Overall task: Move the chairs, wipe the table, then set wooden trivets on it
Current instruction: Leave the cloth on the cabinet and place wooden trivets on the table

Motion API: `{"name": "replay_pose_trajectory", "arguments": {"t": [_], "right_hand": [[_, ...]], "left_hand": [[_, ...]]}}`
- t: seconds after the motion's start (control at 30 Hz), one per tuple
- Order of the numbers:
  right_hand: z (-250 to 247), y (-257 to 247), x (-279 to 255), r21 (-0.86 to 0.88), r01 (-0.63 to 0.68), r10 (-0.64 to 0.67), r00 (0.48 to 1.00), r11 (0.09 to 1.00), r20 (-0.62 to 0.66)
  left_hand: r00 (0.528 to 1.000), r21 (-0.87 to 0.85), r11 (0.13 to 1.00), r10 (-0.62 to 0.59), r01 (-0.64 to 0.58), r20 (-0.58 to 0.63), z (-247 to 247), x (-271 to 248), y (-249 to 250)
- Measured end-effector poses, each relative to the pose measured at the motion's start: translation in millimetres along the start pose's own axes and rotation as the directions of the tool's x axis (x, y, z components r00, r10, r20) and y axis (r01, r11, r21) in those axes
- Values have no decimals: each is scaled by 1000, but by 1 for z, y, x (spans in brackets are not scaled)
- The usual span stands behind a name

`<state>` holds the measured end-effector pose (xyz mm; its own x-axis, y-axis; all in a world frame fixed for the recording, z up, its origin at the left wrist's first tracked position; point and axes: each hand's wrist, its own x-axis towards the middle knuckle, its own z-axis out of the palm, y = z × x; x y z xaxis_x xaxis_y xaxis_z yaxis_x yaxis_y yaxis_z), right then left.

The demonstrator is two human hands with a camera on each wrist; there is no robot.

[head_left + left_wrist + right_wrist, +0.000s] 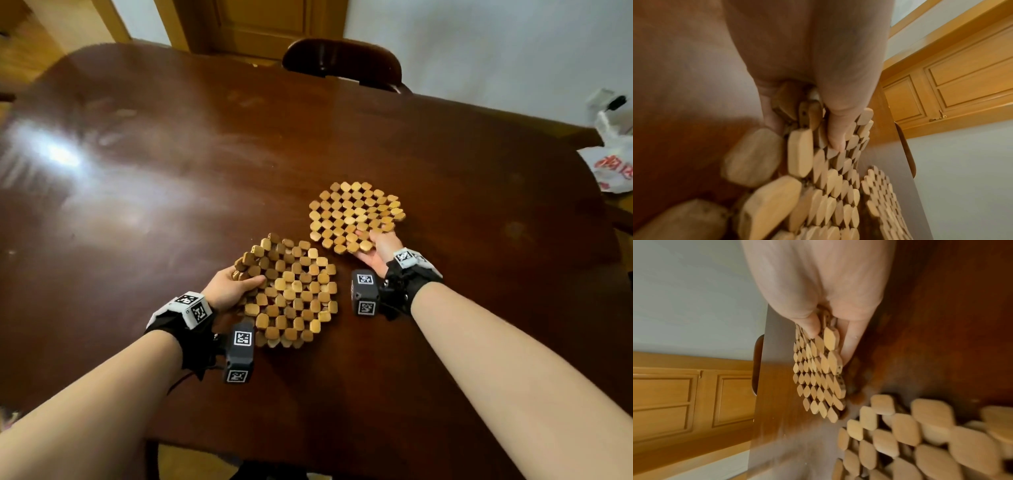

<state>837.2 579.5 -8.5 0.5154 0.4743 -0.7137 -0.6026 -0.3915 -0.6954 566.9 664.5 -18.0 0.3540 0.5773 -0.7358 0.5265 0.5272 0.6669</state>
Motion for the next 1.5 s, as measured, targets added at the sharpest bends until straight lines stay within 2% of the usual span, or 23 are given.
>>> {"name": "replay_pose_trajectory", "arguments": {"t": [0.13, 0.17, 0.23, 0.3, 0.37, 0.5, 0.53, 0.57, 0.67, 0.73, 0.77, 0.83, 0.87, 0.93, 1.0, 1.1, 1.23, 1.33, 1.37, 1.43, 1.5], "right_hand": [[33, -14, 25, -45, -49, 51, 998, 998, 29], [40, -18, 32, -167, -31, 33, 999, 986, 15], [47, -27, 46, -517, 6, -35, 998, 856, -47], [55, -32, 44, -770, 34, -133, 989, 638, -66], [61, -36, 51, -870, 92, -193, 981, 485, -4], [78, -41, 50, -921, 147, -279, 959, 360, 45], [81, -43, 52, -936, 125, -276, 961, 330, 31], [80, -43, 56, -918, 110, -276, 961, 381, 1], [75, -45, 63, -786, 77, -245, 965, 614, -97], [73, -46, 60, -491, 88, -156, 983, 867, -100], [69, -43, 57, -294, 74, -120, 983, 953, -140], [62, -33, 48, -269, 11, -68, 977, 963, -204], [58, -27, 42, -332, -7, -59, 980, 943, -189], [50, -10, 27, -464, 51, -85, 995, 884, -54], [42, 5, 10, -602, 140, -88, 989, 786, 115], [31, 21, -12, -719, 205, 16, 958, 664, 288], [19, 28, -27, -753, 154, 85, 959, 640, 269], [19, 33, -40, -675, 77, 190, 931, 734, 312], [23, 33, -48, -677, 92, 186, 927, 731, 327], [33, 34, -58, -724, 174, 105, 941, 667, 322], [41, 36, -61, -739, 205, 10, 961, 641, 276]], "left_hand": [[1000, 29, 1000, 11, -11, 7, -8, 20, 2], [1000, 31, 999, 18, -18, 8, -9, 24, 3], [1000, 35, 999, 24, -24, 5, -11, 34, 4], [999, 36, 999, 33, -33, 2, -11, 42, 5], [999, 30, 999, 33, -33, 0, -13, 49, 5], [1000, 19, 1000, 21, -21, 21, -16, 53, 4], [1000, 10, 1000, 16, -17, 25, -16, 53, 4], [1000, 4, 1000, 15, -15, 28, -16, 52, 4], [999, -11, 1000, 25, -25, 40, -15, 47, 6], [998, -12, 999, 31, -31, 55, -16, 42, 8], [997, -7, 999, 38, -37, 62, -16, 39, 8], [995, -7, 998, 70, -70, 73, -16, 34, 9], [993, -16, 996, 94, -93, 73, -16, 29, 9], [988, -39, 990, 139, -136, 70, -16, 21, 11], [981, -49, 983, 178, -175, 78, -15, 11, 16], [962, -35, 970, 243, -241, 123, -14, -4, 22], [950, -37, 958, 288, -286, 122, -18, -17, 23], [950, -64, 952, 303, -298, 74, -26, -28, 17], [953, -75, 952, 300, -296, 51, -29, -31, 14], [955, -89, 951, 297, -297, -22, -36, -36, 6], [947, -93, 949, 288, -303, -145, -48, -39, -1]]}}
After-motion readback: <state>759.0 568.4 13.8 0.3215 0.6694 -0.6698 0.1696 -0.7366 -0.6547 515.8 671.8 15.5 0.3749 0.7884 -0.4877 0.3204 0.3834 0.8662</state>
